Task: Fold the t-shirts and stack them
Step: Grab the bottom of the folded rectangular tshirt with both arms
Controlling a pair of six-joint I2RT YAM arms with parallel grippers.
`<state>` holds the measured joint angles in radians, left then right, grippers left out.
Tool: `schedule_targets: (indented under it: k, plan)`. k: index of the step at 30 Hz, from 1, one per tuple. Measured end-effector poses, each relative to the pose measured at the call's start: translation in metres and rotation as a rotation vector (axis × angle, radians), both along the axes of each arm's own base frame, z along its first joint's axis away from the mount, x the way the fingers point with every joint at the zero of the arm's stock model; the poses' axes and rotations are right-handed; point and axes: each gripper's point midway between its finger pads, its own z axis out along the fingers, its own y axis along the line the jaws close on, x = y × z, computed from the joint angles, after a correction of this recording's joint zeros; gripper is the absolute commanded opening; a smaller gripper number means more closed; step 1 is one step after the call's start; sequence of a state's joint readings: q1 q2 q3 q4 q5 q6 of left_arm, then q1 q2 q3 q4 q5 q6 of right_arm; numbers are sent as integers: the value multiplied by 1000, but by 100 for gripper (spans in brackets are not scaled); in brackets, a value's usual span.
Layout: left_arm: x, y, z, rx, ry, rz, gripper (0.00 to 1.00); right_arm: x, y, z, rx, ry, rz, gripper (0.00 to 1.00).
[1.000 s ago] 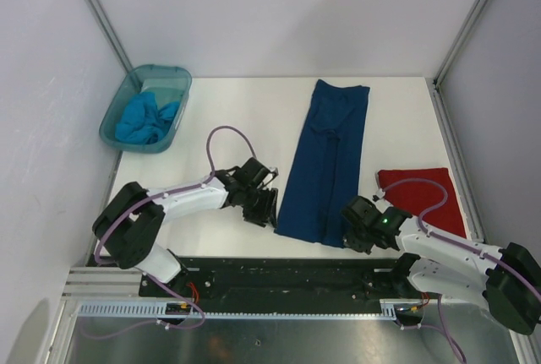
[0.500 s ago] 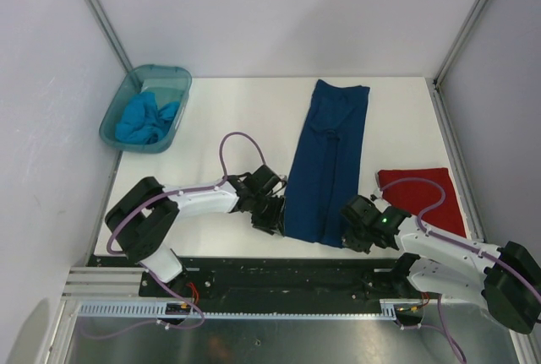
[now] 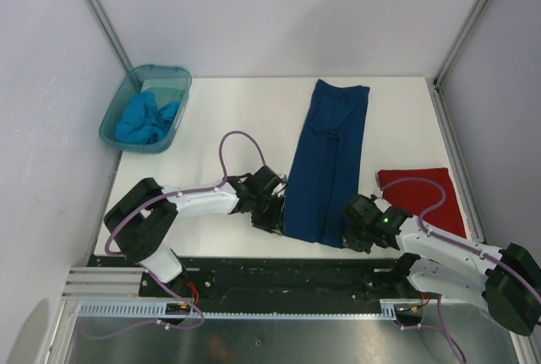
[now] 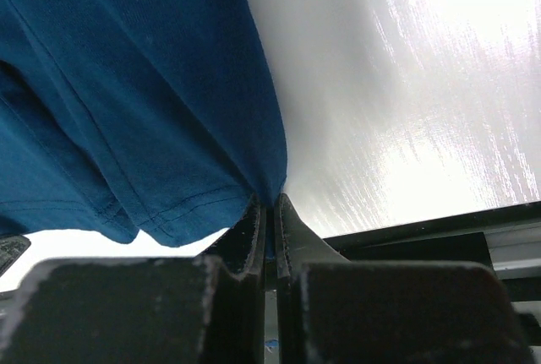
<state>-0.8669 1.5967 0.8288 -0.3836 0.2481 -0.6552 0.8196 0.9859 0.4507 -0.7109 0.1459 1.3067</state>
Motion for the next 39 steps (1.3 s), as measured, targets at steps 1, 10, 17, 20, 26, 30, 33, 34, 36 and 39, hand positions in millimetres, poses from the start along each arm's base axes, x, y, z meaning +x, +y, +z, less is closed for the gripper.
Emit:
schedule_targets:
  k: [1, 10, 17, 20, 26, 30, 33, 34, 36, 39]
  plan:
    - [1, 0, 0, 3, -4, 3, 46, 0, 0, 0, 0, 1, 0, 0]
    - [9, 0, 0, 35, -21, 11, 46, -1, -4, 2, 2, 0, -4, 0]
    - [8, -5, -1, 39, -19, -5, 33, -2, -4, 2, 5, 0, -2, 0]
    - [6, -7, -3, 39, -20, -14, 16, -2, -3, 2, 8, 4, -1, 0]
    - [0, -9, -4, 39, -15, -27, 0, -7, 0, 5, 24, 4, 14, 0]
    - [-10, 0, -1, 28, -13, -27, 0, -19, 9, 14, 70, -11, 54, 0]
    - [-19, 8, 11, -1, -20, -17, 0, -29, 12, 23, 93, -13, 75, 0]
    - [-20, 8, 17, -16, -27, -13, 0, -32, 13, 28, 96, -13, 80, 0]
    - [-19, 6, 30, -51, -47, -11, 0, -32, 15, 38, 99, -23, 86, 0]
    - [-12, -3, 48, -95, -78, -8, 0, -22, 18, 58, 99, -61, 79, 0]
